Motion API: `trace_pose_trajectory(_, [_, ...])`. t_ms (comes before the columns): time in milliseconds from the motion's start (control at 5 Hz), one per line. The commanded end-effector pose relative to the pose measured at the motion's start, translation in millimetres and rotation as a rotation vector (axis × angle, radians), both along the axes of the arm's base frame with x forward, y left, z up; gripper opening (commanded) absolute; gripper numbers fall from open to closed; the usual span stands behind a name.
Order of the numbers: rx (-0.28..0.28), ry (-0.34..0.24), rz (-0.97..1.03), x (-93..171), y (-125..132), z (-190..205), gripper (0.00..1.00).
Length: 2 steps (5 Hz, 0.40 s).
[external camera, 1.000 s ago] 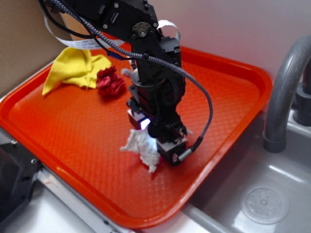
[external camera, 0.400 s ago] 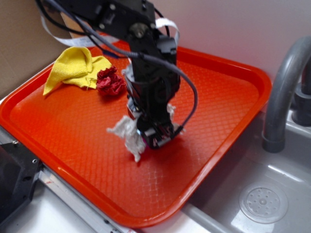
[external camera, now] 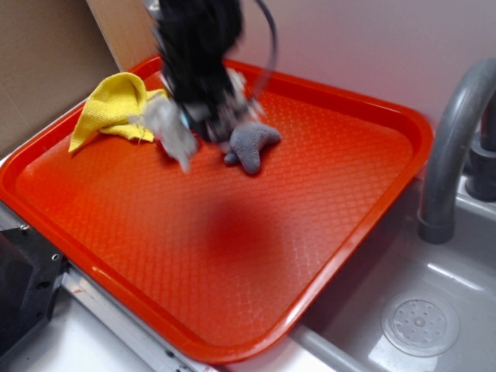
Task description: Grab the white paper.
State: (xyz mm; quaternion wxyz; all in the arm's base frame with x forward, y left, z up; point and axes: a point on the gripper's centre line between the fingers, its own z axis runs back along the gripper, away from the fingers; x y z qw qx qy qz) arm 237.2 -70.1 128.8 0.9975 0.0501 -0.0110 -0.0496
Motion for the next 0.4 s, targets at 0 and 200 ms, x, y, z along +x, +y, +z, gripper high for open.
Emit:
trace_pose_trajectory(0, [-0.131, -0.118, 0.315, -14.3, 63.2, 67.3, 0.00])
trace_pose_trajectory(200, [-0.132, -0.137, 0.271, -9.4, 53.6, 68.8, 0.00])
